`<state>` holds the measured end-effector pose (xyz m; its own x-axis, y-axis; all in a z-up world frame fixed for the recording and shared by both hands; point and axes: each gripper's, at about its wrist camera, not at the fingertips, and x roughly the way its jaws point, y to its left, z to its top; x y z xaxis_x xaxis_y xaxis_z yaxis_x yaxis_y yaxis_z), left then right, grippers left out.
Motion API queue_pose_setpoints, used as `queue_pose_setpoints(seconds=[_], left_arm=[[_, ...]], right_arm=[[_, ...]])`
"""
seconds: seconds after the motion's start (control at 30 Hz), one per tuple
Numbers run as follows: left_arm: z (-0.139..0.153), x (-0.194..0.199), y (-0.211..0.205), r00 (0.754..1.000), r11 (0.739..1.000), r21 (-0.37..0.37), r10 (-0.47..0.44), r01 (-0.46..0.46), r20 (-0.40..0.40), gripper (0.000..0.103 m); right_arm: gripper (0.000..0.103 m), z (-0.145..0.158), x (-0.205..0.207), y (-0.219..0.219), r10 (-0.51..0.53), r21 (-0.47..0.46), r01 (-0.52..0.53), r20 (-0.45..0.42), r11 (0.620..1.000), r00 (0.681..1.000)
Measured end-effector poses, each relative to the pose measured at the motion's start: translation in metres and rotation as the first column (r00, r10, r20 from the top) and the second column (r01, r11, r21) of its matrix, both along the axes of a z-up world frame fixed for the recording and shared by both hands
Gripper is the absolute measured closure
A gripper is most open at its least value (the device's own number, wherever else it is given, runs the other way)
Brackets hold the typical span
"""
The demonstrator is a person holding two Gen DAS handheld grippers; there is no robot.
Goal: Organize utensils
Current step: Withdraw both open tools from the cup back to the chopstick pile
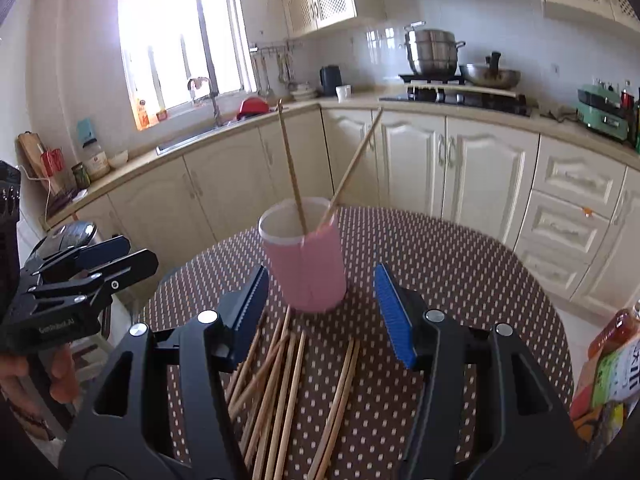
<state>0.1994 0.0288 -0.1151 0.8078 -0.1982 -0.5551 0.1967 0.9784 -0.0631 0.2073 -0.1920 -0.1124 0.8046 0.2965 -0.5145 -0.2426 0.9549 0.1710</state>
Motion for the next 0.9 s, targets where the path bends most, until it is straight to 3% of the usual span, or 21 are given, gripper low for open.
queue_pose_setpoints(seconds=[0.37,0.47,0.7,0.9], left_arm=[[-0.061,0.003,0.015,0.981,1.000,0.021,0.013,-0.009,-0.196,0.033],[-0.075,0.007,0.010,0.970,1.000,0.022,-0.003,0.009,-0.243,0.048],[-0.095,0.014,-0.014,0.955,0.998,0.033,-0.038,0.050,-0.293,0.051],[-0.118,0.024,-0.024,0.938,0.995,0.097,-0.004,0.040,-0.347,0.051]], right_arm=[[0.048,-0.049,-0.017,0.000,0.015,-0.052,-0.022,-0.138,0.998,0.990],[0.048,-0.059,-0.018,0.003,0.018,-0.054,-0.028,-0.171,0.998,0.985],[0.048,-0.080,-0.014,0.005,0.025,-0.059,-0.040,-0.233,0.997,0.972],[0.048,-0.087,-0.010,0.001,0.027,-0.043,-0.038,-0.250,0.998,0.968]])
